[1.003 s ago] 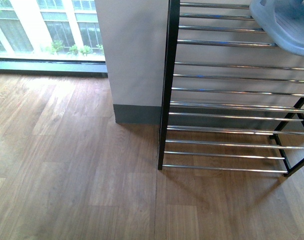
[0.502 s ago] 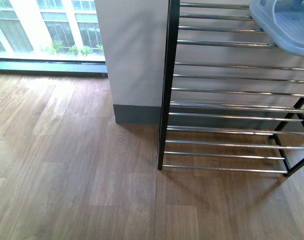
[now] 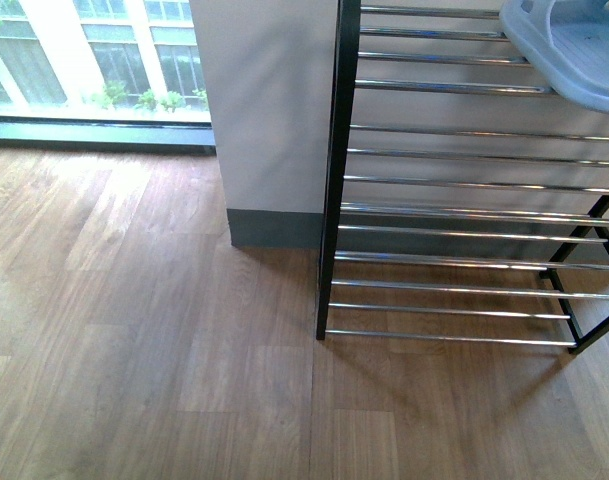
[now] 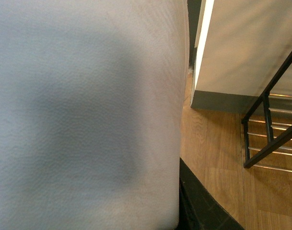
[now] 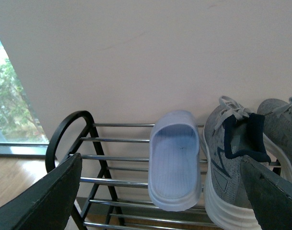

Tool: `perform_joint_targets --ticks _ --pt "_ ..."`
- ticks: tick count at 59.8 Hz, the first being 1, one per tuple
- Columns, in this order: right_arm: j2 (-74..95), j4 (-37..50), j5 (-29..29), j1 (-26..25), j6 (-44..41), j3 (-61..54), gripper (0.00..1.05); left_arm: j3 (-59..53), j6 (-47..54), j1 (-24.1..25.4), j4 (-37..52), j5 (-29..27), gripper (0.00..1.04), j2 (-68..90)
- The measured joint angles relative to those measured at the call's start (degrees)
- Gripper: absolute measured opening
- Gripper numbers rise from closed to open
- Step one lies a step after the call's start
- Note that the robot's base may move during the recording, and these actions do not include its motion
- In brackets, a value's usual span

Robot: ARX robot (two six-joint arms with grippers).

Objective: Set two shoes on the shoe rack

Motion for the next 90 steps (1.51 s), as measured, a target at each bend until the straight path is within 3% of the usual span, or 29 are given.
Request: perform_joint_targets --ticks 26,30,90 --pt "-10.99 -0.22 3.67 4.46 -3.37 -12.22 0.17 0.00 0.00 0.00 0.00 0.02 0.02 0.00" --pt "-13.60 -0.83 8.15 7.85 -3.39 -14.08 0.01 0.00 0.00 0.00 0.00 0.00 0.02 0.00" --pt "-35.87 -13.79 8.76 9.49 -3.61 -21.84 0.02 0.00 0.00 0.00 0.00 0.00 0.02 0.00"
